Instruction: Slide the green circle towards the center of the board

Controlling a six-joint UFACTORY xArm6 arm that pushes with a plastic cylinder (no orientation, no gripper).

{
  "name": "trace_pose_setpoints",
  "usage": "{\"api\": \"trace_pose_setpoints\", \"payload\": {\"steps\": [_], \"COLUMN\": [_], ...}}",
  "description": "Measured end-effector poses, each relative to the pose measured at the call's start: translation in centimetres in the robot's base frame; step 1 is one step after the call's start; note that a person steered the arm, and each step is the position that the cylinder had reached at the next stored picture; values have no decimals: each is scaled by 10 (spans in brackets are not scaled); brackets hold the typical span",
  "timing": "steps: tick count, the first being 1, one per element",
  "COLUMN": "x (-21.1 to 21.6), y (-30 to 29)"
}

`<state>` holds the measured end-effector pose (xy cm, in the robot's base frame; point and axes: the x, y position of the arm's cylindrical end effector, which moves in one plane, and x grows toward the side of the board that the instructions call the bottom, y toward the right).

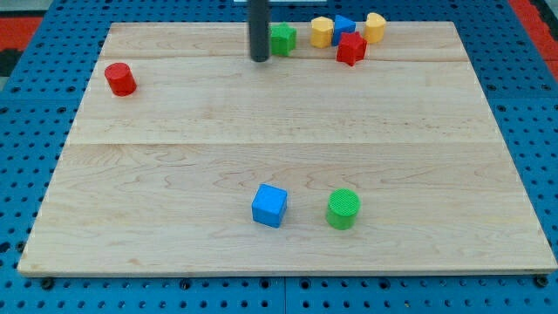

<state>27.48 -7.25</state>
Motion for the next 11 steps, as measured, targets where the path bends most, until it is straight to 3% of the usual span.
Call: {"api": "trace_pose_setpoints", "payload": {"steps": [1,2,3,4,5,6,7,9,10,11], "x": [-30,-18,25,117,213,298,327,248,276,245], "y": [-40,42,70,121,227,270,189,145,139,112]}}
